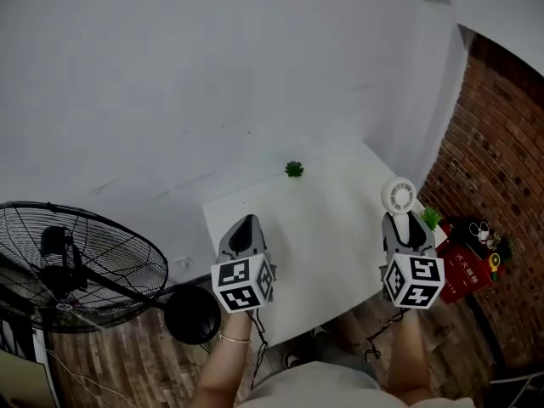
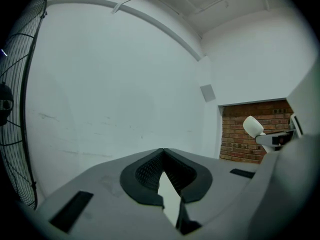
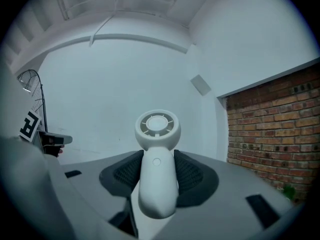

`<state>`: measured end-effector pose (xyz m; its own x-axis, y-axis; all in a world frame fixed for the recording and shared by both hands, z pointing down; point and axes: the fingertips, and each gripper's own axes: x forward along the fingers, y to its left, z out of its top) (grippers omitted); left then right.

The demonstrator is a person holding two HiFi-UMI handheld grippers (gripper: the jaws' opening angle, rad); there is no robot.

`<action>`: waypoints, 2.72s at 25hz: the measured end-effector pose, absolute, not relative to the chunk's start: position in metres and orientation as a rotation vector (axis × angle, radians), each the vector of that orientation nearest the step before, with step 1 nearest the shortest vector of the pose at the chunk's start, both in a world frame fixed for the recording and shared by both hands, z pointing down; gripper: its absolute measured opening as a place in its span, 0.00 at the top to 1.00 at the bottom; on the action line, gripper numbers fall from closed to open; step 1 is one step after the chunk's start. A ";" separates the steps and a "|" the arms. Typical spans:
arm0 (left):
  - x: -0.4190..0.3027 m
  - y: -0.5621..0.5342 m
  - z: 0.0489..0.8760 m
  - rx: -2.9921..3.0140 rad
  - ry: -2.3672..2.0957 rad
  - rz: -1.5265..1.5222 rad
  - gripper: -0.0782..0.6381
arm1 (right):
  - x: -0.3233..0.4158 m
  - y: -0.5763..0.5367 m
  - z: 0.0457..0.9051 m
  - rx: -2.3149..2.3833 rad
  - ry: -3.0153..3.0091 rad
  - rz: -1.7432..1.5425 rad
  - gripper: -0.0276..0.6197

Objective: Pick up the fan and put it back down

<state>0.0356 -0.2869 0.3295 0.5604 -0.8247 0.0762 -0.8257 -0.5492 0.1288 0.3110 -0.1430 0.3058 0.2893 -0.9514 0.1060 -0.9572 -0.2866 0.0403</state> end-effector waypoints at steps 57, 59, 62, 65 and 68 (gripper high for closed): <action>-0.201 -0.266 0.556 1.855 -1.833 0.286 0.88 | 0.126 -0.291 0.552 1.641 -2.004 0.583 0.67; -0.202 -0.263 0.563 1.844 -1.833 0.293 0.88 | 0.125 -0.289 0.562 1.625 -1.990 0.596 0.66; -0.203 -0.260 0.571 1.833 -1.828 0.298 0.88 | 0.121 -0.287 0.575 1.599 -1.969 0.603 0.66; -0.203 -0.258 0.577 1.833 -1.833 0.309 0.88 | 0.118 -0.283 0.585 1.575 -1.950 0.608 0.66; -0.203 -0.258 0.580 1.831 -1.839 0.318 0.88 | 0.116 -0.282 0.589 1.558 -1.941 0.622 0.66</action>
